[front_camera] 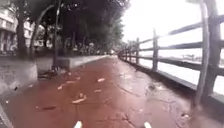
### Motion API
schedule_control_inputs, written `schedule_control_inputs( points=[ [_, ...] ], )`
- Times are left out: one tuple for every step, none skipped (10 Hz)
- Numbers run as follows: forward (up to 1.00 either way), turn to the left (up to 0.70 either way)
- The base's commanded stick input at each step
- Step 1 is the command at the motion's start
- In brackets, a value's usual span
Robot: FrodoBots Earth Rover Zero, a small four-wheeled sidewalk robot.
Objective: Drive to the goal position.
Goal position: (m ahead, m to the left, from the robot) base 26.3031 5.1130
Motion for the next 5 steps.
schedule_control_inputs(
  points=[
    [0.50,0.00],
    [0.50,0.00],
    [0.50,0.00],
    [0.50,0.00],
    [0.50,0.00]
  ],
)
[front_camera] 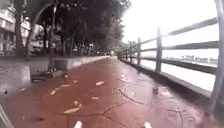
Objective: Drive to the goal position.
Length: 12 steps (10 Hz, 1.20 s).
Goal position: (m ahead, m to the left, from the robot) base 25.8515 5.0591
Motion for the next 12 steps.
schedule_control_inputs(
  points=[
    [0.50,0.00],
    [0.50,0.00],
    [0.50,0.00],
    [0.50,0.00],
    [0.50,0.00],
    [0.50,0.00],
    [0.50,0.00],
    [0.50,0.00],
    [0.50,0.00],
    [0.50,0.00],
    [0.50,0.00],
    [0.50,0.00]
  ],
)
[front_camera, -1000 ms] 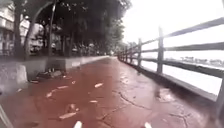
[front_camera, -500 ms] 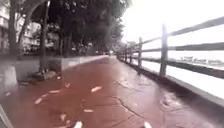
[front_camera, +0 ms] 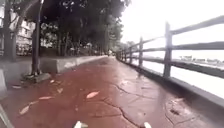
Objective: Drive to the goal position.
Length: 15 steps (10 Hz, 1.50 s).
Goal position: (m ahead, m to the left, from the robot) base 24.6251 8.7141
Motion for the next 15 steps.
schedule_control_inputs(
  points=[
    [0.50,0.00],
    [0.50,0.00],
    [0.50,0.00],
    [0.50,0.00],
    [0.50,0.00],
    [0.50,0.00],
    [0.50,0.00],
    [0.50,0.00],
    [0.50,0.00],
    [0.50,0.11],
    [0.50,0.39],
    [0.50,0.50],
    [0.50,0.43],
    [0.50,0.12],
    [0.50,0.01]
  ],
)
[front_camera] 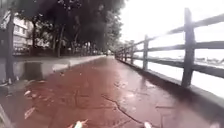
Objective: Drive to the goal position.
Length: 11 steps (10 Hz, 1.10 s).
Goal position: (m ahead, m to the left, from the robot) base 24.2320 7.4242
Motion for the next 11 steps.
schedule_control_inputs(
  points=[
    [0.50,0.00],
    [0.50,0.00],
    [0.50,0.00],
    [0.50,0.00],
    [0.50,0.00],
    [0.50,0.00],
    [0.50,0.00],
    [0.50,0.00],
    [0.50,0.00],
    [0.50,0.00],
    [0.50,0.00]
  ],
)
